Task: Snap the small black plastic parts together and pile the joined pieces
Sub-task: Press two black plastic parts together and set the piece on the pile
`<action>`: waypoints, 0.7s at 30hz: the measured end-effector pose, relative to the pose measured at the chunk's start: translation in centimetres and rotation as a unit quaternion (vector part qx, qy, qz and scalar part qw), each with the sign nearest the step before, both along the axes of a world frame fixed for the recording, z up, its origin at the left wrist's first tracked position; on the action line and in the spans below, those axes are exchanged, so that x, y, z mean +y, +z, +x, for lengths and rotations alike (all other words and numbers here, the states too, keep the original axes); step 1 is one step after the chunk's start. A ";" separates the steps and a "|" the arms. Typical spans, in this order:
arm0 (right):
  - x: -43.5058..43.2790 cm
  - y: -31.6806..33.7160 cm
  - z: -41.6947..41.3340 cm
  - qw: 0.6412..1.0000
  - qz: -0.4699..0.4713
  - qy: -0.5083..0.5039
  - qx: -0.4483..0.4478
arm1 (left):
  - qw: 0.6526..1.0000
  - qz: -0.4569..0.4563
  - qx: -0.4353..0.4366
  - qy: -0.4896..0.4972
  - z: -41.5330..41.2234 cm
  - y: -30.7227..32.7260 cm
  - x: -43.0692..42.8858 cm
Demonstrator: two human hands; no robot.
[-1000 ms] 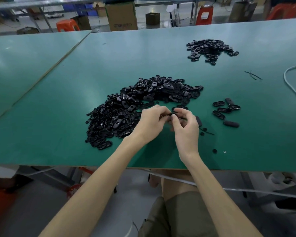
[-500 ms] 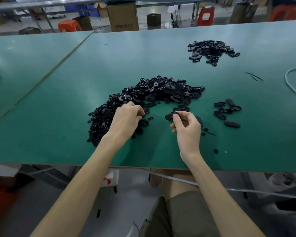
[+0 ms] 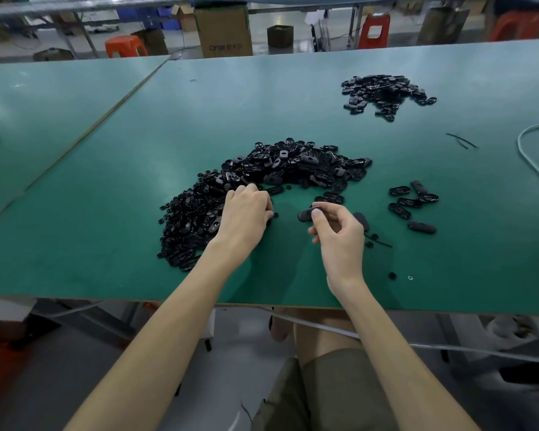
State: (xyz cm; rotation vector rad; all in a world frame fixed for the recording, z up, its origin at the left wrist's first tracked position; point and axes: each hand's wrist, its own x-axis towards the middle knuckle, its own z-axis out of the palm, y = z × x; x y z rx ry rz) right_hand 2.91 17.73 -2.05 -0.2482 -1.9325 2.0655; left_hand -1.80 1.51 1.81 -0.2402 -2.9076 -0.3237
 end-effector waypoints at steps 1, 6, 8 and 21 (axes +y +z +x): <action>0.0 0.0 0.0 1.000 0.000 0.000 0.000 | 1.000 0.002 -0.004 0.005 -0.2 0.0 0.1; 0.0 0.0 -0.1 1.000 -0.002 -0.001 -0.002 | 1.000 -0.004 -0.023 0.019 -0.4 0.4 0.3; -0.1 0.1 -0.1 1.000 -0.005 -0.004 -0.001 | 0.999 0.037 -0.008 0.020 -0.2 0.3 0.5; 0.0 0.5 0.1 1.000 -0.007 -0.020 0.013 | 0.780 0.622 -0.074 0.007 1.0 -2.1 4.7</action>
